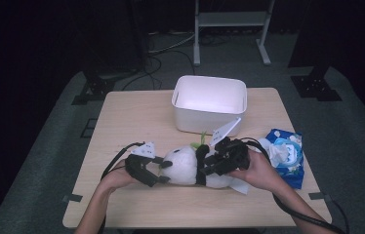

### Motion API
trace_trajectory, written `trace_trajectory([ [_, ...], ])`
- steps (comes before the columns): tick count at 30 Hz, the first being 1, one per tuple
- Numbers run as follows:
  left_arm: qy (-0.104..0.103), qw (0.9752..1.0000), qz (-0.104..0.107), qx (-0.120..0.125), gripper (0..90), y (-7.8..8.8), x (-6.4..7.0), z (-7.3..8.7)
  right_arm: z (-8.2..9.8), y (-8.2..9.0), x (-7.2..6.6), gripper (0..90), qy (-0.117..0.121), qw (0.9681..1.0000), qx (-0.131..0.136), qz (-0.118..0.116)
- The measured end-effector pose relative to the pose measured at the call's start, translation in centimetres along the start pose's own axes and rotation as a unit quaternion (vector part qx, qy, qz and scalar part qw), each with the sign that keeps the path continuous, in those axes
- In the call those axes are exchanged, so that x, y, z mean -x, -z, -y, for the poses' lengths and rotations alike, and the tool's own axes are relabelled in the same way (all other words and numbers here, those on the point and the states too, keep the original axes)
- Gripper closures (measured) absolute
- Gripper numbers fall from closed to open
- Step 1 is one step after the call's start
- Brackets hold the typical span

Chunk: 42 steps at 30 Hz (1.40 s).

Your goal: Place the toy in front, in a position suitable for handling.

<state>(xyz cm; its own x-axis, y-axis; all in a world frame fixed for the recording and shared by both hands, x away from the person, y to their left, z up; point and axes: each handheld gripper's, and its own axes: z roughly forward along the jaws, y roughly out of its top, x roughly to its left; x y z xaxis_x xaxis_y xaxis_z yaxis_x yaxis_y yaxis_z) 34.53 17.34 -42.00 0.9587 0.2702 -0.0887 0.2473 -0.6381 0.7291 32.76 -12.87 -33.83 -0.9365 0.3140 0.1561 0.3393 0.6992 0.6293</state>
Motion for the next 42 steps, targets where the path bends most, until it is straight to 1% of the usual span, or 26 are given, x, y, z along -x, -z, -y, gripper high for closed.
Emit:
trace_trajectory([
  [1,0.000,1.0000,0.000,-0.003,24.1,0.2,0.0,0.1,-0.2,0.1,0.1,62.3,0.005,0.9999,0.002,0.010],
  [2,0.000,1.0000,-0.002,-0.001,24.2,0.5,0.0,0.1,-0.4,0.1,0.2,63.6,0.003,0.9998,0.003,0.017],
  [4,0.003,1.0000,-0.002,0.006,24.2,1.2,0.1,0.1,-0.5,-0.2,0.7,66.9,0.006,0.9996,-0.009,0.026],
  [5,0.002,1.0000,-0.004,0.006,24.2,1.5,0.1,0.1,-0.5,-0.4,0.9,68.4,-0.002,0.9997,-0.009,0.025],
  [6,0.001,0.9999,-0.007,0.008,24.2,1.8,0.2,0.0,-0.4,-0.5,1.1,69.8,-0.001,0.9997,-0.008,0.021],
  [7,0.000,0.9999,-0.007,0.010,24.1,2.2,0.3,-0.1,-0.3,-0.7,1.0,70.1,-0.004,0.9998,-0.008,0.016],
  [11,-0.006,0.9998,-0.007,0.016,23.7,3.1,0.6,-1.0,0.0,-1.2,0.8,73.1,-0.007,0.9999,-0.014,0.004],
  [13,-0.011,0.9997,-0.008,0.019,23.7,3.4,0.8,-1.6,0.2,-1.2,0.7,74.4,-0.008,0.9999,-0.013,0.006],
  [14,-0.010,0.9997,-0.008,0.021,23.7,3.4,0.9,-1.9,0.4,-1.2,0.7,74.8,-0.006,0.9999,-0.014,0.005],
  [16,-0.013,0.9996,-0.005,0.024,23.7,3.5,0.9,-2.5,0.6,-1.3,0.8,75.9,-0.015,0.9998,-0.014,0.000],
  [18,-0.020,0.9994,-0.003,0.028,23.8,3.6,1.0,-3.3,0.9,-1.3,0.7,76.8,-0.012,0.9998,-0.013,0.001],
  [21,-0.021,0.9992,-0.001,0.034,23.7,3.3,1.0,-4.5,1.2,-1.4,0.7,77.9,-0.011,0.9999,-0.012,0.002],
  [23,-0.021,0.9994,-0.007,0.025,23.8,2.9,0.9,-5.2,1.4,-1.5,0.7,79.1,-0.011,0.9998,-0.014,0.003],
  [25,-0.020,0.9996,-0.006,0.019,23.9,2.2,0.9,-5.6,1.5,-1.5,0.7,80.0,-0.012,0.9998,-0.016,-0.001],
  [26,-0.020,0.9997,-0.008,0.012,24.0,1.9,0.9,-5.8,1.6,-1.6,0.8,80.2,-0.010,0.9998,-0.015,-0.001],
  [27,-0.021,0.9997,-0.012,0.001,24.2,1.4,0.9,-5.8,1.7,-1.6,0.7,80.6,-0.010,0.9998,-0.015,-0.001],
  [30,-0.012,0.9999,0.001,-0.005,24.2,0.3,1.1,-5.6,2.1,-1.7,0.6,81.4,-0.013,0.9997,-0.019,-0.005],
  [33,-0.011,0.9998,0.009,-0.017,24.4,-0.5,1.4,-5.3,2.6,-1.8,0.6,81.9,-0.014,0.9997,-0.018,-0.010],
  [36,-0.009,0.9998,0.007,-0.018,24.9,-1.0,1.7,-5.3,2.6,-1.6,0.4,79.9,-0.012,0.9997,-0.021,-0.009],
  [38,-0.013,0.9997,0.003,-0.021,25.1,-1.1,1.9,-5.3,2.4,-1.3,0.3,77.5,-0.018,0.9996,-0.018,-0.010],
  [40,-0.020,0.9995,0.002,-0.023,25.3,-1.3,2.2,-5.4,2.2,-0.9,0.2,75.1,-0.015,0.9997,-0.013,-0.013],
  [42,-0.031,0.9992,0.002,-0.024,25.4,-1.5,2.5,-5.4,1.8,-0.4,0.0,73.8,-0.012,0.9999,-0.006,-0.010],
])
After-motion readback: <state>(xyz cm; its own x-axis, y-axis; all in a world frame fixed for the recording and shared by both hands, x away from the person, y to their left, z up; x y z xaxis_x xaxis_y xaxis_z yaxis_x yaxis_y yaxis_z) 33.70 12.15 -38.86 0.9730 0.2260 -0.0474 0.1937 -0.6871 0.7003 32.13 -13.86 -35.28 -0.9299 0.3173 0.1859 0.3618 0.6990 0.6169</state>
